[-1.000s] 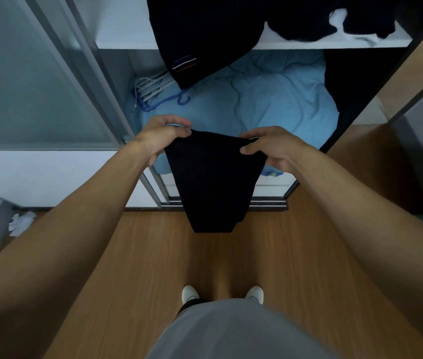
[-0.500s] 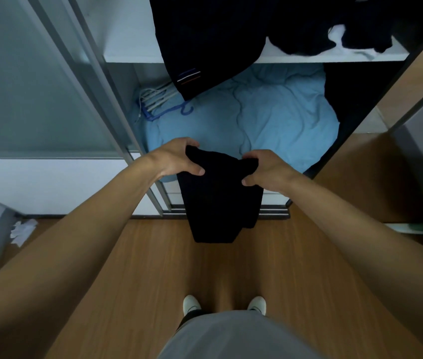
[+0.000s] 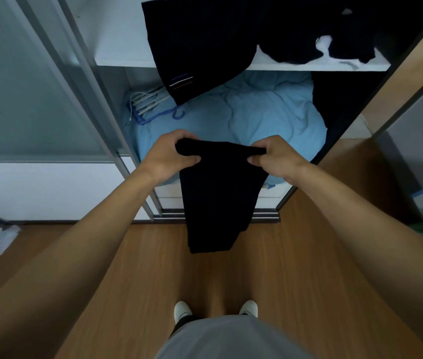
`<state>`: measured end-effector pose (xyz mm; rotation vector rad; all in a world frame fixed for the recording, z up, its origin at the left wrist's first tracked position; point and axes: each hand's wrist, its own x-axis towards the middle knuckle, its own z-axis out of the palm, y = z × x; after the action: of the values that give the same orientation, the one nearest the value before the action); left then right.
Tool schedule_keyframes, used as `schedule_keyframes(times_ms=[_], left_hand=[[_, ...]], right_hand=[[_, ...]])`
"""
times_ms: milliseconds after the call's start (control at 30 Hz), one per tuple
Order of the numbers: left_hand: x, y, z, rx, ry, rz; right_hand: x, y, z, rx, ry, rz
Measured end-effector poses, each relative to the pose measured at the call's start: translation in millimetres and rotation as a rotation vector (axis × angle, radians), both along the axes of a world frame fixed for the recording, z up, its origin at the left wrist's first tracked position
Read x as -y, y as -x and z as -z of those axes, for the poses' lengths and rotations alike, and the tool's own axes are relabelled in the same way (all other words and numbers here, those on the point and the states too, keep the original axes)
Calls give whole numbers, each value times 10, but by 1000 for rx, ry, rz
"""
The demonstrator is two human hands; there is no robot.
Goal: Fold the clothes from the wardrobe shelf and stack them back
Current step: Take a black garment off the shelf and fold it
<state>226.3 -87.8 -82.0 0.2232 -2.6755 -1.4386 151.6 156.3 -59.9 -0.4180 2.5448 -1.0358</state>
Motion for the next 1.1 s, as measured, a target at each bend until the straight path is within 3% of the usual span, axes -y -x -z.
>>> schedule_keyframes(times_ms=[100, 367, 500, 567, 700, 833, 967, 1033, 1100], left_hand=[[58, -61, 23, -28, -138, 24], [141, 17, 99, 53, -354, -81], [83, 73, 166, 41, -235, -89], [43, 97, 167, 25, -142, -74], [33, 93, 171, -69, -62, -35], [115, 30, 219, -175, -279, -76], [185, -47, 411, 19, -584, -24], [177, -74, 521, 182, -522, 73], [106, -79, 591, 226, -438, 58]], right_hand=[[3, 30, -100, 58, 84, -31], [9, 22, -248, 175, 43, -133], [6, 99, -244, 57, -438, -248], [22, 103, -176, -17, -561, -203], [39, 118, -63, -134, -494, -120], [41, 156, -83, -231, -361, -188], [61, 160, -224, -233, -193, -267], [60, 162, -298, -167, -93, -260], [37, 162, -359, -104, -31, -252]])
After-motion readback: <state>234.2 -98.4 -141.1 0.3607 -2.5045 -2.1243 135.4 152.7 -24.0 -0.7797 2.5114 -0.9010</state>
